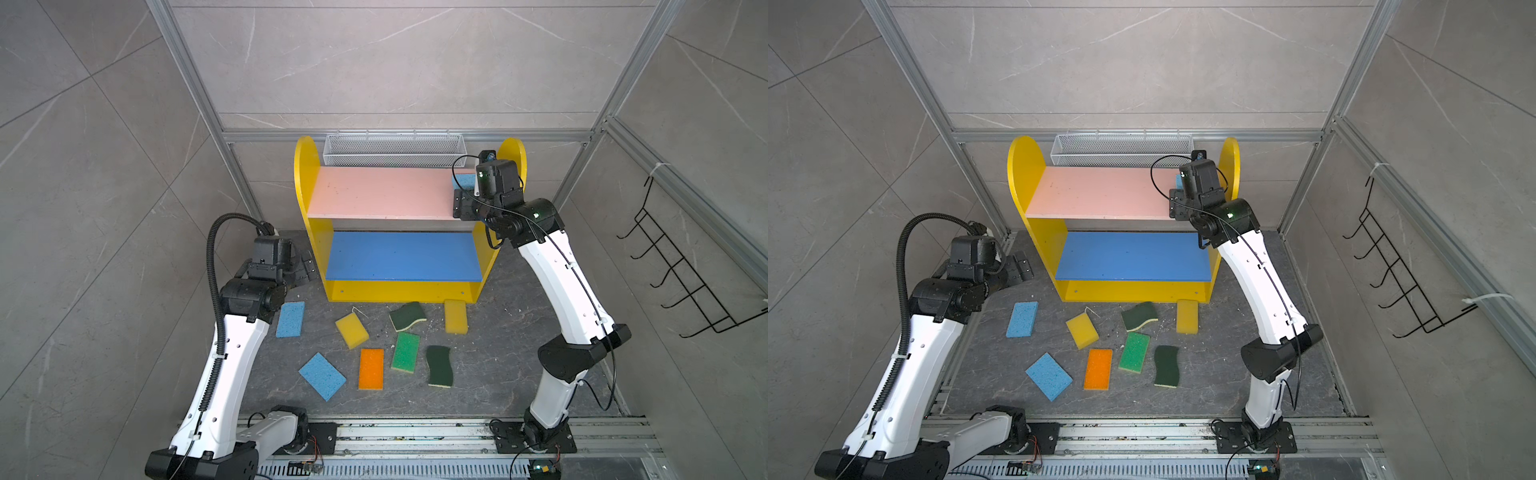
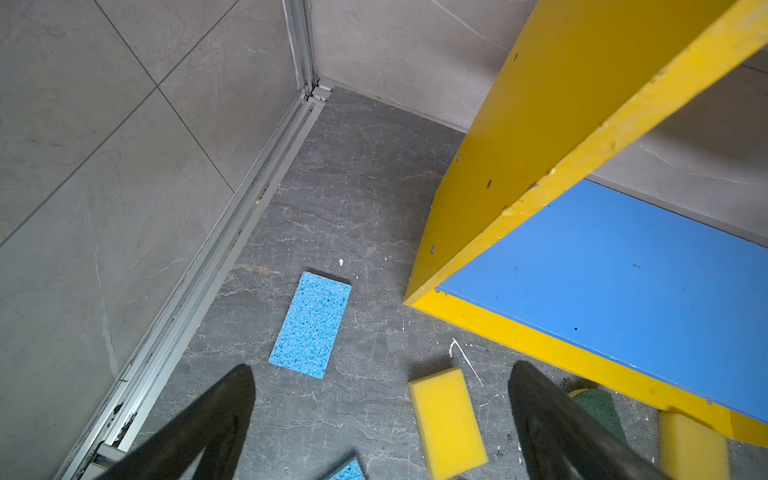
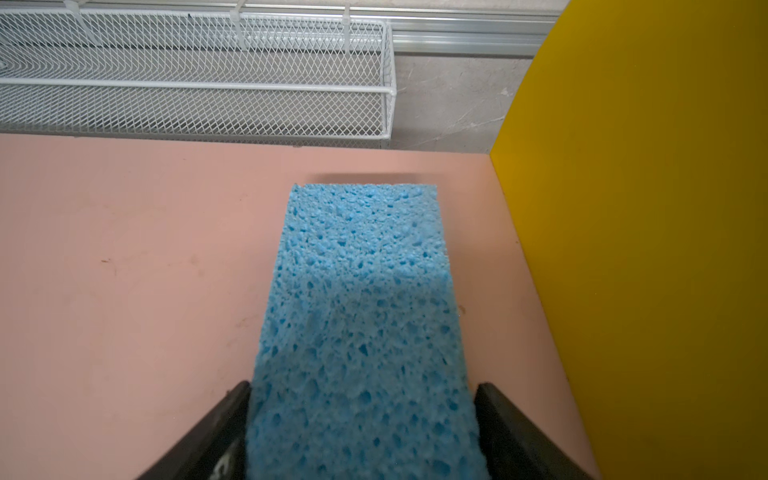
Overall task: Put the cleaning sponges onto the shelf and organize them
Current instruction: 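Lower the light blue sponge onto the pink shelf with the right gripper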
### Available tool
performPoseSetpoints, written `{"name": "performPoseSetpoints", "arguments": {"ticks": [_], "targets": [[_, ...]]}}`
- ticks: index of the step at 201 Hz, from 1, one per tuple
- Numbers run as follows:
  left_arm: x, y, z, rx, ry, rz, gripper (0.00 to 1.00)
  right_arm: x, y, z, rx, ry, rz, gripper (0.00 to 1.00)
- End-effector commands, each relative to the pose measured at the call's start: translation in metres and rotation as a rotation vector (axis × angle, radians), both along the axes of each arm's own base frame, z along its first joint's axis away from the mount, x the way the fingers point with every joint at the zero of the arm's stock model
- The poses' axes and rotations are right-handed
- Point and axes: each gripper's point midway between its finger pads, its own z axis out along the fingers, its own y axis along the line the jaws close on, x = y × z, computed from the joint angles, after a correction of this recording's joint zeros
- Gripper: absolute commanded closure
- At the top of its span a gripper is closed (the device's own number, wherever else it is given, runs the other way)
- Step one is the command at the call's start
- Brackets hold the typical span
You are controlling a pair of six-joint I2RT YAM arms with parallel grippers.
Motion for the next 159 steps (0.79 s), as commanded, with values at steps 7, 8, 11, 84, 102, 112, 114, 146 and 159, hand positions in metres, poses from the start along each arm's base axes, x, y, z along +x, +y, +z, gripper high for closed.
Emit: {"name": "performPoseSetpoints", "arguments": {"ticks": [7,8,11,84,102,112,114,146,159], "targets": [[0.002,-0.001,0.006,-0.004,-0.031,0.002,0.02,0.003,-0.005,-0.014,-0.054,0.042,-0.012,0.21],[0.002,-0.001,0.006,-0.004,-0.032,0.002,0.02,0.003,-0.004,-0.014,-0.054,0.042,-0.011,0.21],[0.002,0.0,0.006,-0.004,-0.032,0.003,0.02,0.003,-0.004,-0.015,-0.055,0.044,-0.01,0.21],[-0.002,0.003,0.006,0.013,-0.031,0.013,0.02,0.005,0.013,-0.027,-0.026,0.08,0.072,0.26],[-0.003,0.004,0.005,0.015,-0.028,0.015,0.02,0.005,0.016,-0.027,-0.024,0.081,0.089,0.27],[-0.002,0.004,0.004,0.017,-0.024,0.014,0.02,0.005,0.016,-0.027,-0.025,0.081,0.09,0.27],[-0.002,0.004,0.003,0.018,-0.024,0.013,0.02,0.005,0.017,-0.026,-0.023,0.079,0.091,0.27],[-0.001,0.003,0.001,0.019,-0.016,0.012,0.02,0.004,0.018,-0.027,-0.021,0.08,0.101,0.27],[0.0,0.003,0.001,0.018,-0.016,0.01,0.02,0.004,0.016,-0.026,-0.021,0.081,0.095,0.26]]}}
